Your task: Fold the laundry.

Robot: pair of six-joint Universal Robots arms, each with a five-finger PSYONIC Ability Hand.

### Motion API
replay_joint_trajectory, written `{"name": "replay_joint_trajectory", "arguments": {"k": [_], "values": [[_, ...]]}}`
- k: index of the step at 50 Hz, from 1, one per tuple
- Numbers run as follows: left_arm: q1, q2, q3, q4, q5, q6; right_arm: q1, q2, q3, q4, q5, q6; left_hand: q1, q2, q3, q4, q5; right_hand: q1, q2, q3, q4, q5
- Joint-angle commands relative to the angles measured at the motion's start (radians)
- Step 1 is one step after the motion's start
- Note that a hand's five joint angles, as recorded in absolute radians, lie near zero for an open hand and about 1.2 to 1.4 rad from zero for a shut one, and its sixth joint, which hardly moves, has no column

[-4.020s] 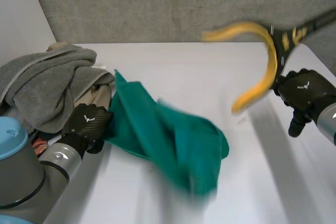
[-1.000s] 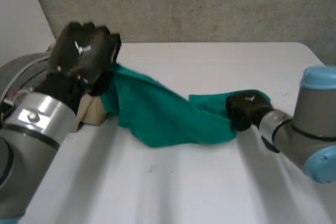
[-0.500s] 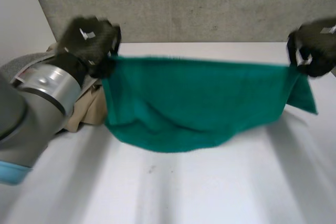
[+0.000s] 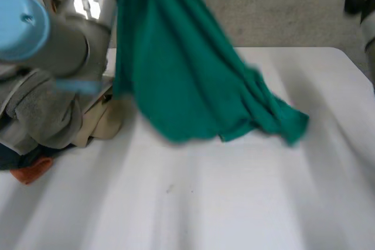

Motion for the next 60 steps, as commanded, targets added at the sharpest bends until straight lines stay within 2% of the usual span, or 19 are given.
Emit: {"name": "replay_joint_trajectory", "arguments": {"k": [1,3,4,5,6,8,11,15,25,37,44,47,49,50,51,54,58,59,60], "values": [[-0.016,0.009,0.102,0.104,0.001,-0.063,0.008,-0.128,-0.027,-0.123,0.003,0.073,0.233,0.195,0.2,0.194,0.239,0.263,0.212,0.204,0.196,0.238],[-0.019,0.019,0.07,0.06,0.001,-0.067,0.008,-0.142,-0.018,-0.066,-0.002,0.076,0.233,0.195,0.2,0.194,0.239,0.263,0.212,0.204,0.196,0.238],[-0.018,0.039,0.01,0.02,0.004,-0.067,0.01,-0.145,-0.003,0.02,-0.01,0.079,0.233,0.195,0.2,0.194,0.239,0.241,0.19,0.182,0.174,0.215],[-0.019,0.051,-0.024,0.001,0.007,-0.067,0.01,-0.143,0.005,0.055,-0.013,0.081,0.233,0.195,0.2,0.194,0.239,0.072,0.021,0.013,0.005,0.047],[-0.018,0.064,-0.059,-0.017,0.008,-0.064,0.011,-0.142,0.017,0.119,-0.019,0.079,0.233,0.195,0.2,0.194,0.239,-0.322,-0.373,-0.381,-0.389,-0.348],[-0.019,0.098,-0.166,-0.037,0.01,-0.061,0.011,-0.136,0.045,0.253,-0.027,0.081,0.233,0.195,0.2,0.194,0.239,-0.776,-0.826,-0.834,-0.842,-0.801],[-0.021,0.136,-0.283,-0.036,0.01,-0.061,0.013,-0.097,0.085,0.398,-0.028,0.093,0.233,0.195,0.2,0.194,0.239,-0.869,-0.92,-0.928,-0.936,-0.894],[-0.019,0.182,-0.394,-0.036,0.011,-0.055,0.016,-0.054,0.14,0.492,-0.022,0.158,0.233,0.195,0.2,0.194,0.239,-0.872,-0.923,-0.931,-0.939,-0.898],[-0.018,0.308,-0.496,-0.051,0.011,-0.026,0.091,0.048,0.174,0.5,-0.048,0.438,0.233,0.195,0.2,0.194,0.239,-0.863,-0.914,-0.922,-0.93,-0.889],[-0.044,0.59,-0.593,-0.056,0.011,-0.034,0.266,0.396,-0.189,0.472,-0.074,0.653,0.233,0.195,0.2,0.194,0.239,-0.784,-0.835,-0.843,-0.851,-0.81],[-0.054,0.685,-0.612,-0.097,0.011,-0.038,0.336,0.57,-0.378,0.464,-0.057,0.69,0.233,0.195,0.2,0.194,0.239,-0.684,-0.735,-0.743,-0.751,-0.71],[-0.059,0.716,-0.616,-0.103,0.011,-0.037,0.361,0.639,-0.458,0.464,-0.036,0.684,0.233,0.195,0.2,0.194,0.239,-0.471,-0.522,-0.53,-0.538,-0.496],[-0.059,0.725,-0.619,-0.103,0.011,-0.037,0.367,0.661,-0.478,0.475,-0.033,0.677,0.233,0.195,0.2,0.194,0.239,-0.081,-0.132,-0.14,-0.148,-0.107],[-0.058,0.725,-0.619,-0.102,0.011,-0.037,0.365,0.659,-0.475,0.478,-0.031,0.676,0.233,0.195,0.2,0.194,0.239,0.156,0.105,0.097,0.089,0.131],[-0.053,0.725,-0.619,-0.102,0.011,-0.037,0.37,0.642,-0.451,0.483,-0.018,0.67,0.233,0.195,0.2,0.194,0.239,0.262,0.211,0.203,0.195,0.236],[-0.041,0.722,-0.618,-0.106,0.01,-0.037,0.37,0.586,-0.391,0.471,0.019,0.644,0.233,0.195,0.2,0.194,0.239,0.263,0.212,0.204,0.196,0.238],[-0.001,0.717,-0.638,-0.123,0.011,-0.034,0.352,0.344,-0.259,0.484,0.033,0.515,0.233,0.195,0.2,0.194,0.239,0.263,0.212,0.204,0.196,0.238],[0.01,0.717,-0.645,-0.132,0.013,-0.034,0.34,0.243,-0.196,0.492,0.029,0.418,0.233,0.195,0.2,0.194,0.239,0.263,0.212,0.204,0.196,0.238],[0.022,0.716,-0.653,-0.143,0.013,-0.034,0.329,0.205,-0.169,0.495,0.024,0.382,0.233,0.195,0.2,0.194,0.239,0.263,0.212,0.204,0.196,0.238]]}}
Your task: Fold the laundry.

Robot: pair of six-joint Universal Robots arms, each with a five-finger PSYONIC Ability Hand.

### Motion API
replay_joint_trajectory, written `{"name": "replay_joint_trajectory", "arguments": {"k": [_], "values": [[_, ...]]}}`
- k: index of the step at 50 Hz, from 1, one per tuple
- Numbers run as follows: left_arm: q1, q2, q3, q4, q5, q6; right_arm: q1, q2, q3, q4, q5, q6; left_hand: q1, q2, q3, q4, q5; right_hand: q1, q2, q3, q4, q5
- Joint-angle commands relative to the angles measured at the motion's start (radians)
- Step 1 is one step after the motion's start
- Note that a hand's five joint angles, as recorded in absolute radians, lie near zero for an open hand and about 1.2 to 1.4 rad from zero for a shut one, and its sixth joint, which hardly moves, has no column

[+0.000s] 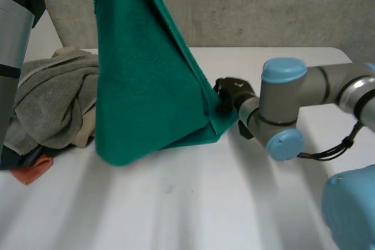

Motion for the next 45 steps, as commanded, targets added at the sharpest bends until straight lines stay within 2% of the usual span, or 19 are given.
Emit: {"name": "replay_joint_trajectory", "arguments": {"k": [1,7,11,18,21,26,28,31,33,35,39,41,45], "values": [[0.09,-0.012,-0.048,-0.06,0.004,0.004,-0.053,-0.406,0.267,0.023,0.012,-0.297,0.233,0.194,0.198,0.194,0.239,0.261,0.212,0.217,0.204,0.239],[0.192,-0.03,-0.106,-0.163,0.005,0.003,-0.221,-0.656,0.445,0.076,-0.034,-0.671,0.233,0.194,0.198,0.194,0.239,0.261,0.212,0.217,0.204,0.239],[0.215,-0.063,-0.139,-0.244,0.019,0.006,-0.27,-0.784,0.465,0.191,-0.06,-0.767,0.233,0.194,0.198,0.194,0.239,0.261,0.212,0.217,0.204,0.239],[0.218,-0.25,-0.172,-0.31,0.099,0.007,-0.321,-0.796,0.468,0.426,-0.12,-0.837,0.233,0.194,0.198,0.194,0.239,0.261,0.212,0.217,0.204,0.239],[0.21,-0.368,-0.143,-0.304,0.096,0.015,-0.324,-0.744,0.464,0.434,-0.126,-0.854,0.233,0.194,0.198,0.194,0.239,0.261,0.212,0.217,0.204,0.239],[0.184,-0.555,0.109,-0.197,0.081,0.033,-0.33,-0.583,0.34,0.31,-0.089,-0.854,0.233,0.194,0.198,0.194,0.239,0.261,0.212,0.217,0.204,0.239],[0.172,-0.589,0.215,-0.152,0.065,0.055,-0.329,-0.544,0.254,0.215,-0.043,-0.844,0.233,0.194,0.198,0.194,0.239,0.261,0.212,0.217,0.204,0.239],[0.167,-0.645,0.428,-0.066,0.024,0.094,-0.32,-0.523,0.162,0.067,0.026,-0.828,0.233,0.194,0.198,0.194,0.239,0.261,0.212,0.217,0.204,0.239],[0.152,-0.678,0.565,-0.008,0.007,0.108,-0.317,-0.523,0.14,-0.036,0.041,-0.817,0.233,0.194,0.198,0.194,0.239,0.261,0.212,0.217,0.204,0.239],[0.144,-0.693,0.633,0.023,0.002,0.104,-0.318,-0.529,0.142,-0.194,0.04,-0.802,0.233,0.194,0.198,0.194,0.239,0.261,0.212,0.217,0.204,0.239],[0.135,-0.71,0.71,0.101,-0.005,0.09,-0.321,-0.534,0.186,-0.397,0.014,-0.767,0.233,0.194,0.198,0.194,0.239,0.261,0.212,0.217,0.204,0.239],[0.138,-0.71,0.7,0.125,-0.01,0.067,-0.321,-0.542,0.212,-0.422,-0.02,-0.765,0.233,0.194,0.198,0.194,0.239,0.261,0.212,0.217,0.204,0.239],[0.137,-0.71,0.619,0.112,-0.01,0.038,-0.321,-0.582,0.257,-0.356,-0.097,-0.764,0.233,0.194,0.198,0.194,0.239,0.261,0.212,0.217,0.204,0.239]]}}
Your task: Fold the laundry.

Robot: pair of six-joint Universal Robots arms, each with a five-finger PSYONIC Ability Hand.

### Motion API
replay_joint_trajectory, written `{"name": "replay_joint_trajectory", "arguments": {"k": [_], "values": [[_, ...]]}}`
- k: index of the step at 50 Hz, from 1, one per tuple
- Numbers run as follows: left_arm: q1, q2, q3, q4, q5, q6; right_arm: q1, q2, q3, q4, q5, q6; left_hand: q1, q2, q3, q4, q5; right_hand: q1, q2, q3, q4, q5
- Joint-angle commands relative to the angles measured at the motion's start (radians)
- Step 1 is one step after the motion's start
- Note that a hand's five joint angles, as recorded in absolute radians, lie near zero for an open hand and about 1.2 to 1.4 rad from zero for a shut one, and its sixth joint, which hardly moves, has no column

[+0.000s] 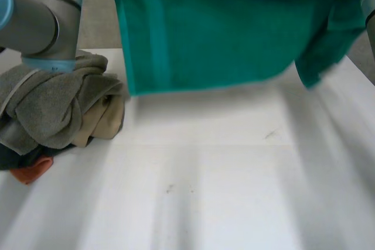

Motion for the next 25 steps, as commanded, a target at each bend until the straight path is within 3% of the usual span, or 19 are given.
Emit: {"name": "replay_joint_trajectory", "arguments": {"k": [1,7,11,14,19,22,23,25], "values": [[0.003,0.009,-0.11,0.015,-0.003,-0.05,-0.009,-0.063,0.09,0.041,-0.123,0.014,0.233,0.194,0.198,0.194,0.239,0.261,0.209,0.208,0.196,0.232],[0.007,0.087,-0.398,-0.02,0.004,-0.053,-0.041,-0.02,0.098,0.353,-0.161,-0.018,0.233,0.194,0.198,0.194,0.239,0.261,0.209,0.208,0.196,0.232],[0.007,0.121,-0.608,-0.031,0.013,-0.048,-0.055,0.069,0.136,0.534,-0.149,-0.136,0.233,0.194,0.198,0.194,0.239,0.261,0.209,0.208,0.196,0.232],[0.001,0.126,-0.74,-0.029,0.015,-0.045,-0.061,0.093,0.197,0.568,-0.152,-0.21,0.233,0.194,0.198,0.194,0.239,0.261,0.209,0.208,0.196,0.232],[-0.005,0.129,-0.844,-0.029,0.015,-0.042,-0.052,0.156,0.317,0.446,-0.152,-0.218,0.233,0.194,0.198,0.194,0.239,0.23,0.178,0.177,0.165,0.202],[-0.008,0.136,-0.867,-0.029,0.015,-0.042,-0.057,0.155,0.354,0.378,-0.147,-0.204,0.233,0.194,0.198,0.194,0.239,-0.27,-0.322,-0.323,-0.335,-0.299],[-0.008,0.145,-0.871,-0.029,0.015,-0.042,-0.061,0.155,0.38,0.331,-0.14,-0.169,0.233,0.194,0.198,0.194,0.239,-0.688,-0.74,-0.741,-0.753,-0.716],[-0.008,0.177,-0.876,-0.029,0.015,-0.044,-0.063,0.15,0.398,0.298,-0.13,-0.128,0.233,0.194,0.198,0.194,0.239,-0.87,-0.923,-0.924,-0.935,-0.899]]}}
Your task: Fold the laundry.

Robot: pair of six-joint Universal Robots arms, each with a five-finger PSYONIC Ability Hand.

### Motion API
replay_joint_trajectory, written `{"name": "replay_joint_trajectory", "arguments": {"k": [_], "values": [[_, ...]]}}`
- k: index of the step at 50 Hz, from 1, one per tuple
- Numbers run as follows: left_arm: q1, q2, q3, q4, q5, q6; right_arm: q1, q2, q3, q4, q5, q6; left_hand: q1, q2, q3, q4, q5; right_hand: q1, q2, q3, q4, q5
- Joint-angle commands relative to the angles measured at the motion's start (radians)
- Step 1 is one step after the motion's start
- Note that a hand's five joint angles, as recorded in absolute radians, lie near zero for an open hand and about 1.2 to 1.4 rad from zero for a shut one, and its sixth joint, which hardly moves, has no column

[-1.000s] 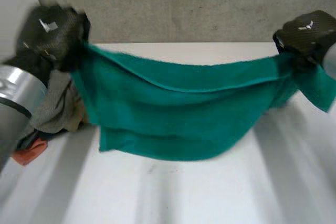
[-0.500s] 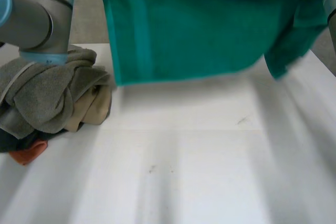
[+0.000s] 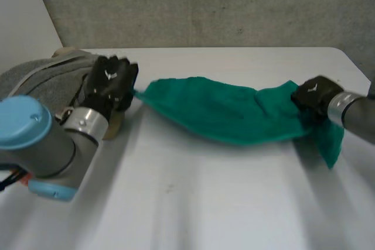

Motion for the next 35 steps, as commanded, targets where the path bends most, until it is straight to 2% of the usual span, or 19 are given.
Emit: {"name": "replay_joint_trajectory", "arguments": {"k": [1,5,10,14,21,22,26,35], "values": [[-0.005,0.057,-0.039,0.0,-0.002,-0.001,-0.007,0.001,0.11,-0.192,0.028,0.115,0.233,0.194,0.198,0.194,0.239,-0.583,-0.57,-0.597,-0.6,-0.594],[-0.005,0.11,-0.051,-0.001,-0.002,-0.005,-0.016,-0.121,0.176,-0.216,0.051,0.254,0.233,0.194,0.198,0.194,0.239,-0.61,-0.597,-0.624,-0.627,-0.621],[-0.002,0.17,-0.077,-0.001,-0.002,-0.009,-0.12,-0.262,0.313,-0.213,0.051,0.418,0.233,0.194,0.198,0.194,0.239,-0.575,-0.562,-0.589,-0.592,-0.586],[-0.002,0.201,-0.102,-0.001,-0.002,-0.009,-0.171,-0.334,0.398,-0.19,0.045,0.491,0.233,0.194,0.198,0.194,0.239,-0.539,-0.526,-0.553,-0.557,-0.55],[-0.004,0.213,-0.125,-0.001,-0.004,-0.01,-0.222,-0.368,0.553,-0.108,0.018,0.508,0.233,0.194,0.198,0.194,0.239,-0.358,-0.345,-0.372,-0.375,-0.368],[-0.004,0.213,-0.126,-0.001,-0.002,-0.01,-0.226,-0.371,0.602,-0.117,-0.001,0.508,0.233,0.194,0.198,0.194,0.239,-0.285,-0.272,-0.299,-0.302,-0.295],[-0.004,0.21,-0.131,-0.001,-0.002,-0.01,-0.228,-0.37,0.68,-0.18,-0.042,0.509,0.233,0.194,0.198,0.194,0.239,-0.257,-0.244,-0.272,-0.275,-0.268],[-0.001,0.201,-0.138,-0.001,0.024,-0.012,-0.217,-0.342,0.728,-0.326,-0.045,0.525,0.233,0.194,0.198,0.194,0.239,-0.293,-0.28,-0.307,-0.31,-0.304]]}}
